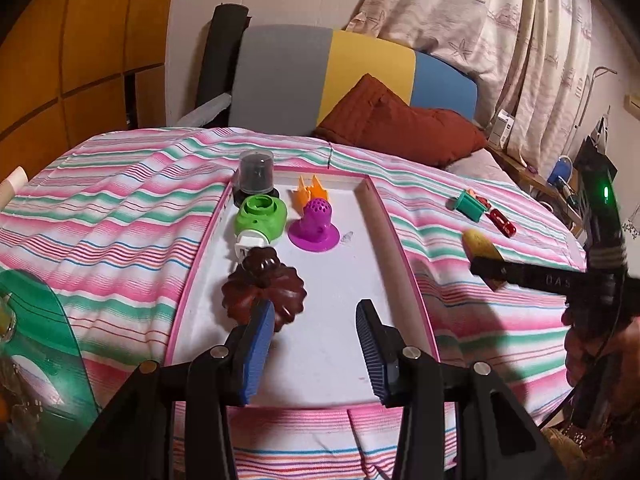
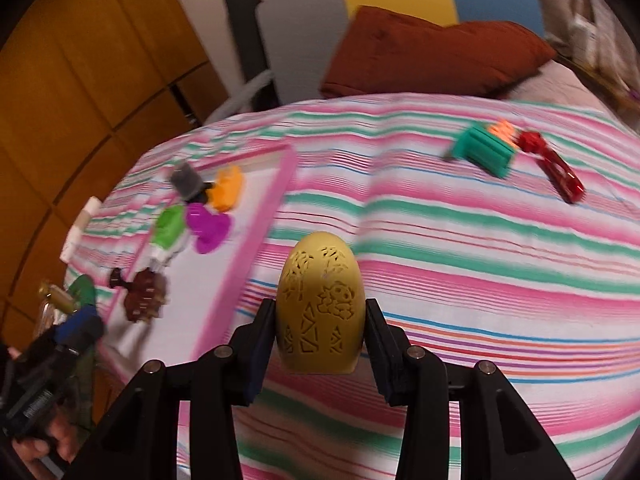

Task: Organize rigid objects
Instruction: 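Carry the yellow textured egg into the tray and open the right tool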

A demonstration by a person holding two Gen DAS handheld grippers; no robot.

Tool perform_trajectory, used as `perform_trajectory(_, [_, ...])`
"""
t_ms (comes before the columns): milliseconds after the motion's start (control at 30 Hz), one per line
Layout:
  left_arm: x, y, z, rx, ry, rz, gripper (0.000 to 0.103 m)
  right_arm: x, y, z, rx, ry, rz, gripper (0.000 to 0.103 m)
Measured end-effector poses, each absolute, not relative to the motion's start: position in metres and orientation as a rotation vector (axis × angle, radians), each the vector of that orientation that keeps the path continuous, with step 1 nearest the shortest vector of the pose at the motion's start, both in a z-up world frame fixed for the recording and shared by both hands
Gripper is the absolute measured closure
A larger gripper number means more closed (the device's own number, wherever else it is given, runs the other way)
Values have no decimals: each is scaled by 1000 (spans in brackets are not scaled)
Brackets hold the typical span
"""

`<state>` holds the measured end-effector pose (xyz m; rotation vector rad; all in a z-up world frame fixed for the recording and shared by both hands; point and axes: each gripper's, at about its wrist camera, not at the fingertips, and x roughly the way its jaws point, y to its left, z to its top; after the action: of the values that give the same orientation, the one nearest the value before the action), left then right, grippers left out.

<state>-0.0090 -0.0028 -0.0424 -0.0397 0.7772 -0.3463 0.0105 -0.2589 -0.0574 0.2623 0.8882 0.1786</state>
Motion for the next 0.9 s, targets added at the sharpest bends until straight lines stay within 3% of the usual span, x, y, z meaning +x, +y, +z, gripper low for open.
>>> perform_trajectory(467, [-18, 14, -42, -40, 776, -303, 60, 50, -143, -57, 80, 927, 350, 59])
perform_trajectory(900, [-13, 34, -42, -100, 780, -248, 60, 70, -125, -85, 14, 1013, 316, 59])
